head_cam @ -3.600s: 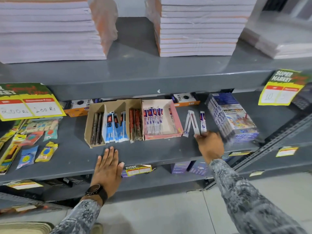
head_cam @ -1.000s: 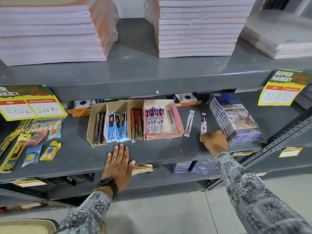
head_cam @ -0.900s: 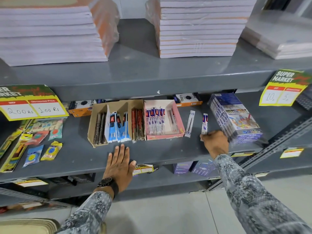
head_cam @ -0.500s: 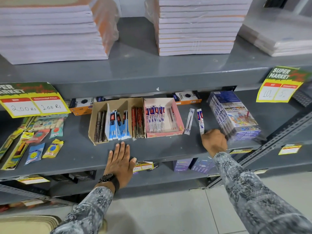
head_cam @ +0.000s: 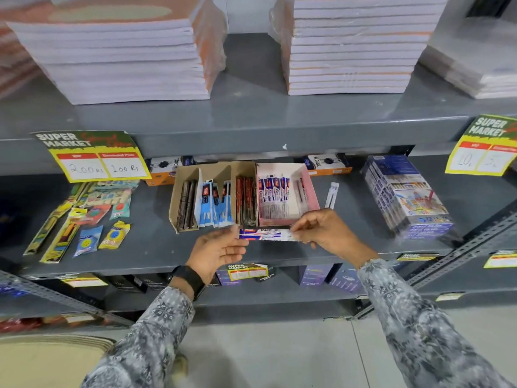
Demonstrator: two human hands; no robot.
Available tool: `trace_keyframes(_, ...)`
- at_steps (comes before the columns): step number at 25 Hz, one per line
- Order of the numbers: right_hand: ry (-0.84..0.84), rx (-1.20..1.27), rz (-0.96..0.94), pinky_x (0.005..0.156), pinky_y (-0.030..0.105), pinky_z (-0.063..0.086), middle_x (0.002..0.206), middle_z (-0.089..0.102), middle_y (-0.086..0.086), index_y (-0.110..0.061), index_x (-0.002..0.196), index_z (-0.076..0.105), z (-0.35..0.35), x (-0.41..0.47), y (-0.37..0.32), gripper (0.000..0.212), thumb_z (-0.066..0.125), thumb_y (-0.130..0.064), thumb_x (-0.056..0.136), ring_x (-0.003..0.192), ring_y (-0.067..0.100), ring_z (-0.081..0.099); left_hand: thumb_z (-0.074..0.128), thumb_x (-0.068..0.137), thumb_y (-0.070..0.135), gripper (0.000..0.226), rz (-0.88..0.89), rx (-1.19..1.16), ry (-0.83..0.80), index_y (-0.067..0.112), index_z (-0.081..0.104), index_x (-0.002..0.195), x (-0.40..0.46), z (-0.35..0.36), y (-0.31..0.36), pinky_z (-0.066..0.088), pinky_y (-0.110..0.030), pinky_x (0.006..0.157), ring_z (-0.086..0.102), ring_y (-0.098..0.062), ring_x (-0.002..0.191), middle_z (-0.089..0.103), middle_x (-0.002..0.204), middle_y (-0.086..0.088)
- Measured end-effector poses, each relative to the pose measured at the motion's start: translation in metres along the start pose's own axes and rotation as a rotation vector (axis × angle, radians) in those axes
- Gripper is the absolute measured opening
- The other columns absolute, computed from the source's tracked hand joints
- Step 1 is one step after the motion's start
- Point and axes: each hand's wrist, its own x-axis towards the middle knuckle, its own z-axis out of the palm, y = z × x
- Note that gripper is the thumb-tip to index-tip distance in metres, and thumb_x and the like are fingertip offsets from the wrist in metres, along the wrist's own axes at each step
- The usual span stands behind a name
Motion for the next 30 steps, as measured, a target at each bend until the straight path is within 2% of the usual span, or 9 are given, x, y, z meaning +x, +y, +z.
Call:
trace_keyframes(5, -0.037, -0.084, 0.075, 0.051, 0.016, 0.049, 0.07, 0.077, -0.005, -0.019, 0.08, 0.078, 0.002, -0.003, -0.003, 0.019, 0.088, -0.003, 0.076, 0.057, 0.002, 0.064, 0.077, 0.079, 0.015, 0.014, 0.059, -0.065, 0.071, 0.011, 0.076, 0.092, -0.005, 0.0, 0.0, 0.062, -0.029, 0.062, 0.073, -0.02, 0.066, 0.077, 0.085, -0.019)
trace_keyframes(9, -0.069, -0.086, 0.158, 0.043, 0.017, 0.043, 0.06, 0.073, -0.007, -0.015, 0.072, 0.076, -0.003, -0.003, -0.007, 0.02, 0.085, 0.002, 0.075, 0.046, 0.003, 0.057, 0.072, 0.088, 0.019, 0.016, 0.157, -0.004, 0.167, 0.013, 0.075, 0.103, 0.004, 0.002, -0.005, 0.061, -0.032, 0.073, 0.074, -0.021, 0.08, 0.078, 0.093, -0.016)
trace_keyframes(11, 0.213, 0.081, 0.199, 0.038, 0.023, 0.042, 0.054, 0.07, -0.002, -0.013, 0.072, 0.075, -0.004, 0.009, -0.01, 0.017, 0.086, 0.0, 0.075, 0.04, 0.01, 0.052, 0.067, 0.092, 0.029, 0.023, 0.242, 0.367, 0.327, 0.021, 0.072, 0.113, 0.008, -0.004, -0.016, 0.055, -0.036, 0.092, 0.071, -0.022, 0.102, 0.076, 0.111, -0.009)
trace_keyframes(13, 0.495, 0.193, 0.238, 0.042, 0.024, 0.048, 0.053, 0.069, 0.003, -0.011, 0.071, 0.075, -0.002, 0.028, -0.014, 0.016, 0.089, -0.004, 0.073, 0.039, 0.012, 0.055, 0.056, 0.097, 0.037, 0.043, 0.265, 0.867, 0.326, 0.021, 0.057, 0.137, 0.008, -0.013, -0.034, 0.044, -0.04, 0.109, 0.057, -0.026, 0.129, 0.062, 0.138, -0.008)
trace_keyframes(15, 0.604, 0.199, 0.283, 0.053, 0.031, 0.059, 0.062, 0.074, 0.008, -0.01, 0.074, 0.076, 0.004, 0.046, -0.019, 0.015, 0.091, -0.008, 0.073, 0.044, 0.015, 0.062, 0.043, 0.101, 0.04, 0.059, 0.262, 1.196, 0.205, 0.015, 0.031, 0.154, 0.012, -0.021, -0.054, 0.02, -0.042, 0.124, 0.021, -0.027, 0.152, 0.028, 0.163, -0.01)
trace_keyframes(17, 0.575, 0.112, 0.317, 0.067, 0.039, 0.066, 0.074, 0.079, 0.009, -0.01, 0.078, 0.077, 0.01, 0.059, -0.02, 0.016, 0.091, -0.016, 0.075, 0.053, 0.018, 0.07, 0.031, 0.104, 0.041, 0.063, 0.279, 1.368, 0.154, 0.013, 0.013, 0.157, 0.016, -0.024, -0.067, -0.002, -0.04, 0.126, -0.006, -0.022, 0.155, 0.002, 0.168, -0.008)
trace_keyframes(22, 0.592, -0.392, 0.263, 0.082, 0.032, 0.06, 0.092, 0.081, 0.0, -0.026, 0.088, 0.083, 0.008, 0.049, -0.004, 0.013, 0.072, -0.023, 0.083, 0.089, 0.027, 0.075, 0.022, 0.104, 0.043, 0.064, 0.28, 1.423, 0.159, 0.014, 0.003, 0.157, 0.019, -0.025, -0.074, -0.01, -0.039, 0.124, -0.016, -0.018, 0.153, -0.007, 0.168, -0.006)
trace_keyframes(26, 0.802, -0.377, 0.362, 0.08, 0.035, 0.056, 0.102, 0.08, 0.011, -0.023, 0.098, 0.08, -0.018, 0.035, 0.027, 0.019, 0.068, -0.029, 0.086, 0.098, 0.038, 0.073, 0.017, 0.101, 0.05, 0.069, 0.265, 1.468, 0.216, 0.014, -0.001, 0.158, 0.025, -0.022, -0.077, -0.014, -0.042, 0.122, -0.015, -0.019, 0.153, -0.01, 0.168, -0.005)
trace_keyframes(30, 0.678, -0.483, 0.467, 0.08, 0.044, 0.06, 0.098, 0.076, 0.016, -0.017, 0.097, 0.08, -0.022, 0.038, 0.05, 0.036, 0.076, -0.047, 0.079, 0.094, 0.041, 0.072, 0.005, 0.095, 0.057, 0.075, 0.264, 1.505, 0.229, 0.017, -0.004, 0.158, 0.029, -0.022, -0.084, -0.013, -0.045, 0.122, -0.018, -0.018, 0.152, -0.013, 0.168, -0.004)
